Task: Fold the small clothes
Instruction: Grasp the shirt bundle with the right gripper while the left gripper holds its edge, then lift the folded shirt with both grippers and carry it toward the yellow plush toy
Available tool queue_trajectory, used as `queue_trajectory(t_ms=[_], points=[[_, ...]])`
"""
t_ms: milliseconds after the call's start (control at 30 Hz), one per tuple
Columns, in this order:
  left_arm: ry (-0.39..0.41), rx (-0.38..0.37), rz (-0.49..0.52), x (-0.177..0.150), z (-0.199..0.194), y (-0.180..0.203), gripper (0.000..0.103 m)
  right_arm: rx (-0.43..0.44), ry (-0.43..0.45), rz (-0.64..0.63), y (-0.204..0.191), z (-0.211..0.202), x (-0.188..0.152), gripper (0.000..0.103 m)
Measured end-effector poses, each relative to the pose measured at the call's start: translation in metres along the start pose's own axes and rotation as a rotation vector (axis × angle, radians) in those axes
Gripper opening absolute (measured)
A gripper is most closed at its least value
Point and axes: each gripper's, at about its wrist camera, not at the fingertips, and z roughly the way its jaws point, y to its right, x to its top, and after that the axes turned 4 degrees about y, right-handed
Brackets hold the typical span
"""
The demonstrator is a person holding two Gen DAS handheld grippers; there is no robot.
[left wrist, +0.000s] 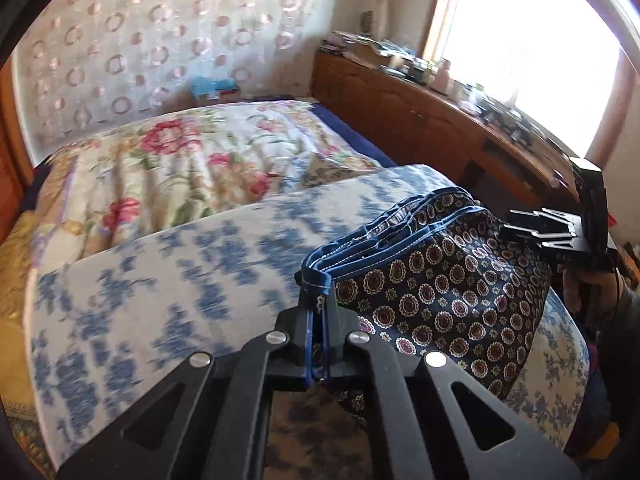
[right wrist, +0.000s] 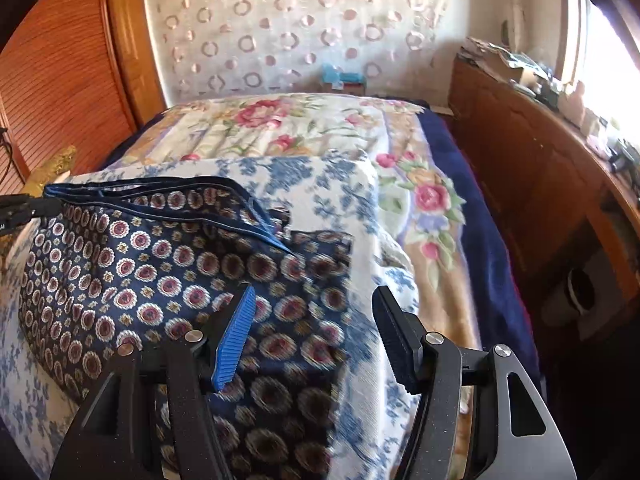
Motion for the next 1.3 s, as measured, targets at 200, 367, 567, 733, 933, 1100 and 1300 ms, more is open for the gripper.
queue_trajectory(t_ms=[200,367,567,733,933,1100,1300], points=[[0.007,0.041,-0.023,-0.011,-0.005,-0.02,0.0,0.079,-0.041,0.005,-0.017,0.028,0.012,0.062],[0.015,0.046,-0.031,-0.018,-0.003,-0.019,0.0,0.118,-0.07,0.025,-0.022,0.046,0.022,0.062],[0.029,0.035,-0.03,-0.017,-0.008,-0.015,0.0,0.148,-0.083,0.035,-0.024,0.052,0.025,0.058],[0.042,0.036,-0.018,-0.016,-0.017,-0.01,0.0,0.236,-0.095,0.032,-0.033,0.049,0.022,0.011],[0.087,0.037,-0.005,-0.017,-0.039,-0.002,0.0,0.141,0.008,-0.009,-0.057,0.02,0.022,0.004],[0.14,0.043,-0.018,-0.019,-0.069,-0.003,0.0,0.165,0.09,-0.016,-0.071,-0.009,0.034,0.003],[0.222,0.054,-0.053,-0.024,-0.113,-0.014,0.0,0.185,0.189,-0.058,-0.1,-0.033,0.051,0.003]])
